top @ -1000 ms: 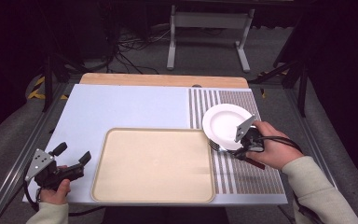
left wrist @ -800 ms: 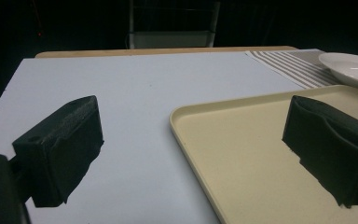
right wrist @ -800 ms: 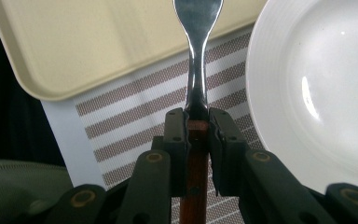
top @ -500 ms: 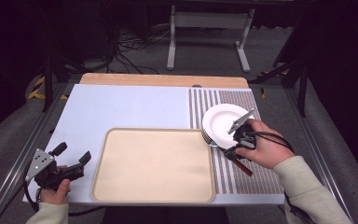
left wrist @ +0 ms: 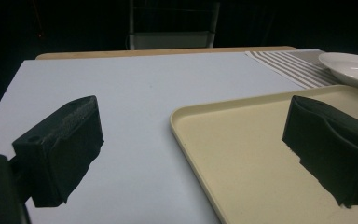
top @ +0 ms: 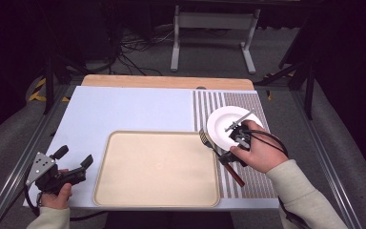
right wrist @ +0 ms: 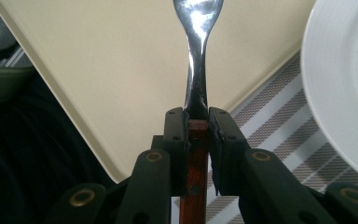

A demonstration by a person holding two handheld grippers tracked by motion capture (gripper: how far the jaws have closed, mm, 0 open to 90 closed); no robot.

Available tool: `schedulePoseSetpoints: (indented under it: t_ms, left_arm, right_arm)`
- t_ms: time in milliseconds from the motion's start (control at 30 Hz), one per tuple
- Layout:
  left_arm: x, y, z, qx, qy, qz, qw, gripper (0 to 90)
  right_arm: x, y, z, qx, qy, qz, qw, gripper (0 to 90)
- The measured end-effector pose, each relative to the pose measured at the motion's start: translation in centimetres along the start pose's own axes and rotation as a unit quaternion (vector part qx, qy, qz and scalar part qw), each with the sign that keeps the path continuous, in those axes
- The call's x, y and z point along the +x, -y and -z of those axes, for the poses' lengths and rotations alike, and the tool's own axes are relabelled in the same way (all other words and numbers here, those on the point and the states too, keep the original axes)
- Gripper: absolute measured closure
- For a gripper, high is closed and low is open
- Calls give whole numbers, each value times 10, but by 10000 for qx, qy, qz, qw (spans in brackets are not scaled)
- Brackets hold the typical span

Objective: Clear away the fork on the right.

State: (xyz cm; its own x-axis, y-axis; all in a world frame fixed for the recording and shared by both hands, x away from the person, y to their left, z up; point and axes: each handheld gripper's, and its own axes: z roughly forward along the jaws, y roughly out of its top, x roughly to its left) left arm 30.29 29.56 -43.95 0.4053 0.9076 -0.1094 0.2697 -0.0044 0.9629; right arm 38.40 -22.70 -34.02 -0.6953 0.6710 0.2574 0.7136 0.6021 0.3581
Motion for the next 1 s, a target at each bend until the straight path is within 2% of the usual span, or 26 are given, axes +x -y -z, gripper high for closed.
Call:
schedulePoseSetpoints:
  t_ms: [100, 133, 433, 700, 1000]
  left_arm:
    - [0, 0, 0, 1, 0, -4, 10000, 54]
    - [0, 0, 0, 1, 2, -4, 10000, 53]
    - [0, 0, 0, -2, 5, -8, 10000, 54]
    - [0, 0, 0, -1, 3, -17, 10000, 54]
    - [1, 0, 0, -14, 3, -25, 10000, 54]
  right_arm:
    - [2, -2, -2, -2, -57, -113, 9999, 781]
    - [3, -4, -5, -24, -107, -224, 9997, 781]
    - [8, -12, -13, -45, -155, -684, 9975, 781]
    - [13, -18, -24, 31, -249, -734, 9970, 781]
    - [18, -27, -38, 110, -322, -914, 9952, 780]
